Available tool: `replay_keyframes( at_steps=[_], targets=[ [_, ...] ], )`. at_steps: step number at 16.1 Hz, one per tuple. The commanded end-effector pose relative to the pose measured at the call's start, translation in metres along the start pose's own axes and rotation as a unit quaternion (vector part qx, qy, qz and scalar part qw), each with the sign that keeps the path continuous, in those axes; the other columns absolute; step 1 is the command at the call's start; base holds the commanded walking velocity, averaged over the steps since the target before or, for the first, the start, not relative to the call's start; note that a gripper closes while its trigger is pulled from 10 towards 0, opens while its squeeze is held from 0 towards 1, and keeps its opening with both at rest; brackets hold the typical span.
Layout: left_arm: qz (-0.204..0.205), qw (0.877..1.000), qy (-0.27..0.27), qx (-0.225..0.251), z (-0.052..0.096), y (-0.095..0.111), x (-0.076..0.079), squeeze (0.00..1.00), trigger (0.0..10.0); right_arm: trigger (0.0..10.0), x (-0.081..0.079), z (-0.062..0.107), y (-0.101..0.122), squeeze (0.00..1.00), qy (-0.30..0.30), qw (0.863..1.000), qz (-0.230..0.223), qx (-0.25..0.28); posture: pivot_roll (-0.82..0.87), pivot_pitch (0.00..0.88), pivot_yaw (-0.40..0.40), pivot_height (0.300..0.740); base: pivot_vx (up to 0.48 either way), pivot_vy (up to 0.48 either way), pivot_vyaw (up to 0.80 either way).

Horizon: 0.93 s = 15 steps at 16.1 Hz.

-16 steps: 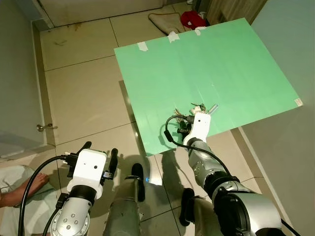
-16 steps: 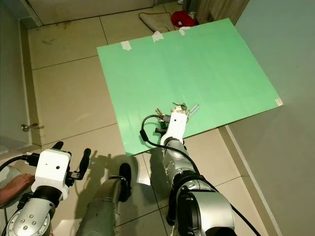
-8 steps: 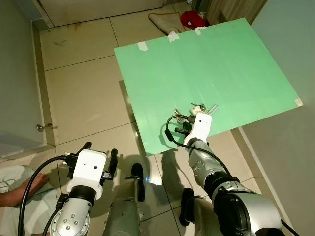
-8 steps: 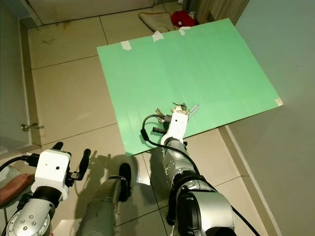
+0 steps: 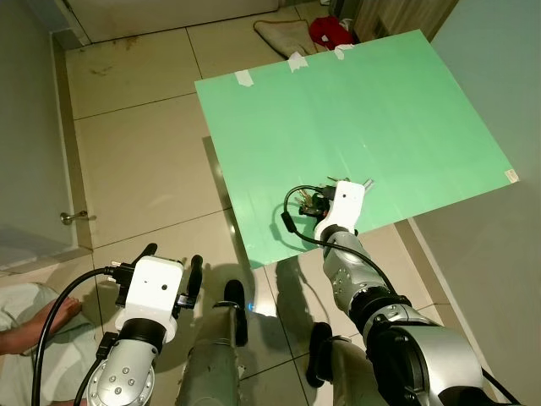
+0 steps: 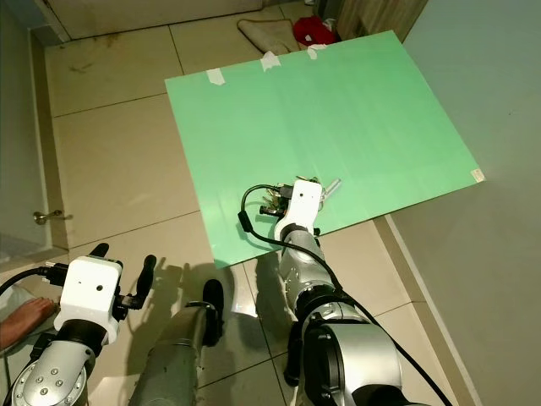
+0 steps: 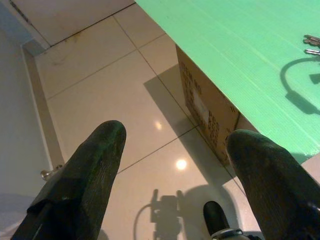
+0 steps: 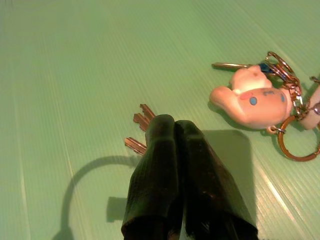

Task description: Hang keys on a hook

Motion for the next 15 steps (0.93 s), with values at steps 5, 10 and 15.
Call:
replay_keyframes(
  at_steps=[5, 10, 15],
  targets=[
    [-0.005, 1.0, -0.004, -0.014, 0.005, -0.005, 0.001, 0.0, 10.0, 10.0, -0.012, 0.006, -0.019, 1.0, 0.027, 0.999, 0.009, -0.038, 0.46, 0.424, -0.032, 0.74, 0.0, 0.0, 0.0],
    [-0.009, 1.0, 0.0, -0.013, 0.008, -0.004, -0.002, 0.0, 10.0, 10.0, -0.016, 0.012, -0.035, 1.0, 0.027, 0.997, 0.022, -0.069, 0.48, 0.419, -0.031, 0.74, 0.0, 0.0, 0.0],
    [-0.01, 1.0, 0.003, -0.016, 0.011, -0.005, -0.003, 0.0, 10.0, 10.0, -0.01, 0.013, -0.035, 1.0, 0.015, 0.996, 0.055, -0.063, 0.49, 0.427, -0.032, 0.74, 0.0, 0.0, 0.0]
  ],
)
Point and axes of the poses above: a point about 5 cm out from each wrist's last joint towards the gripper, its own z axis pointing back from the gripper into the wrist, its own y axis along the axis of the wrist's last joint, x = y × z, the point moved 1 cm from there along -z, pointing out of the wrist towards the gripper, and after that the axes turned 8 degrees about z, right-handed, at the moved point
